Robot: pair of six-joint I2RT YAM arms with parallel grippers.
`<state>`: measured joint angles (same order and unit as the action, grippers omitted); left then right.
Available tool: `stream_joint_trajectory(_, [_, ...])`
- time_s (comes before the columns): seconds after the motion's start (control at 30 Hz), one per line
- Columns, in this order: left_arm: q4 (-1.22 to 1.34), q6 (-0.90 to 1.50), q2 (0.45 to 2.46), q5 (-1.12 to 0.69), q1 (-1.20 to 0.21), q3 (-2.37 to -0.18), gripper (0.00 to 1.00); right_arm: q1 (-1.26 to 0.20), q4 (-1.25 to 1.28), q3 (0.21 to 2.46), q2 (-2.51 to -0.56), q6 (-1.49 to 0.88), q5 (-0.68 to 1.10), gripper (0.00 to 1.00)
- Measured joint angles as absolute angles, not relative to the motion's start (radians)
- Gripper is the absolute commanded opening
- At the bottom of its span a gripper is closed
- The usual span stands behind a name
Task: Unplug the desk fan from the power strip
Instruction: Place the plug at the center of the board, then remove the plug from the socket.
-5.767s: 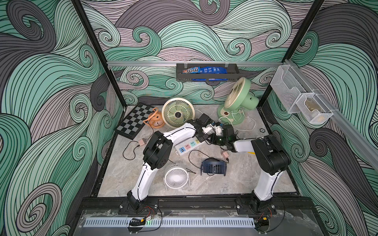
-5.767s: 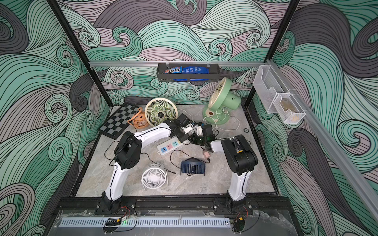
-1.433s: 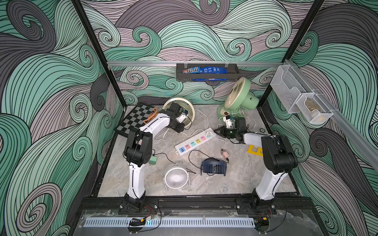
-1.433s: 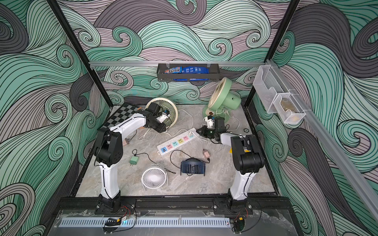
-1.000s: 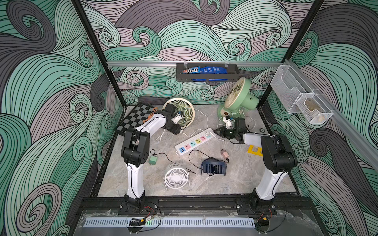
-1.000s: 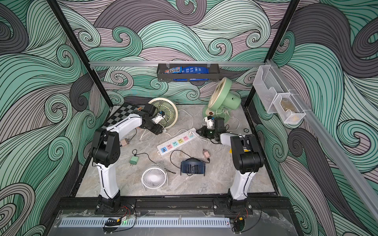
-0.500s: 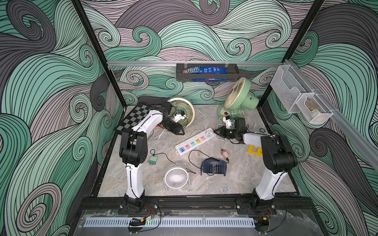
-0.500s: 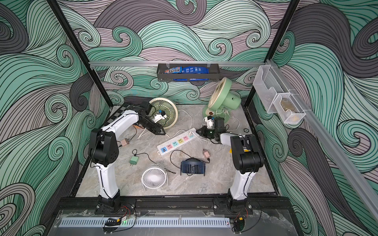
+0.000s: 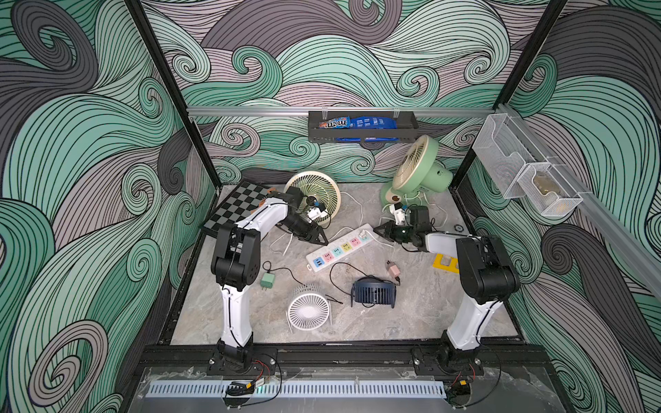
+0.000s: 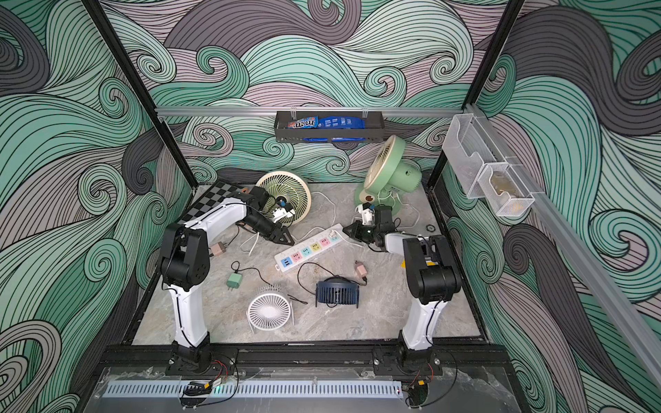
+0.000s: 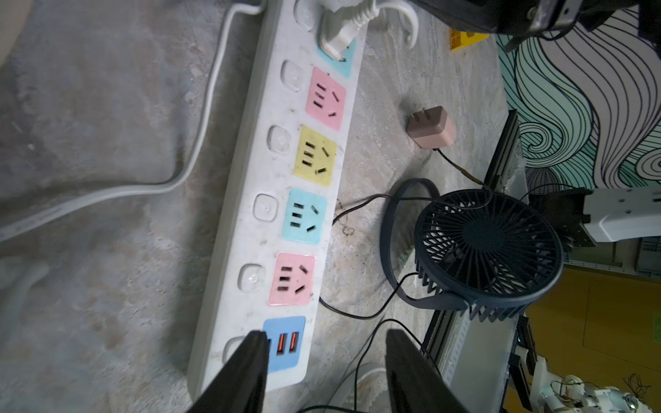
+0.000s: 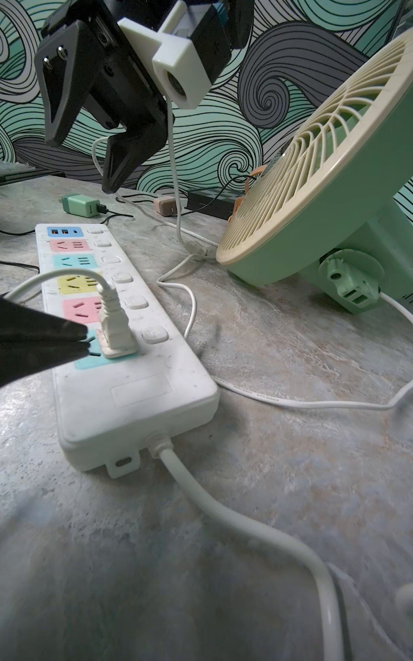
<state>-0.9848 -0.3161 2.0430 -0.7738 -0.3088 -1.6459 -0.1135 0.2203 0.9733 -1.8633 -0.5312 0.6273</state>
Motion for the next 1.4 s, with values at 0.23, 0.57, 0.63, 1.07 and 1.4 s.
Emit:
stream_joint_trajectory(0.23, [-0.994, -0.273, 2.111, -0.833, -0.361, -1.780, 0.54, -0.113, 0.213, 0.973, -1.863, -0.530, 0.624, 0.05])
stream_joint_trajectory(0.57, [-0.992, -0.185, 2.270, -0.951, -0.402, -1.977, 0.51, -0.113, 0.193, 0.977, -1.863, -0.523, 0.614, 0.05])
stream_joint_trajectory(0.63, [-0.986, -0.174, 2.284, -0.931, -0.410, -1.982, 0.52, -0.113, 0.189, 0.979, -1.863, -0.517, 0.611, 0.05])
stream_joint_trajectory(1.07, [-0.881, -0.183, 2.286, -0.579, -0.537, -2.014, 0.53, -0.113, 0.196, 0.981, -1.866, -0.511, 0.608, 0.05])
stream_joint_trajectory(1.4, [-0.777, -0.255, 2.286, -0.281, -0.619, -2.014, 0.50, -0.125, 0.222, 0.981, -1.904, -0.511, 0.613, 0.04])
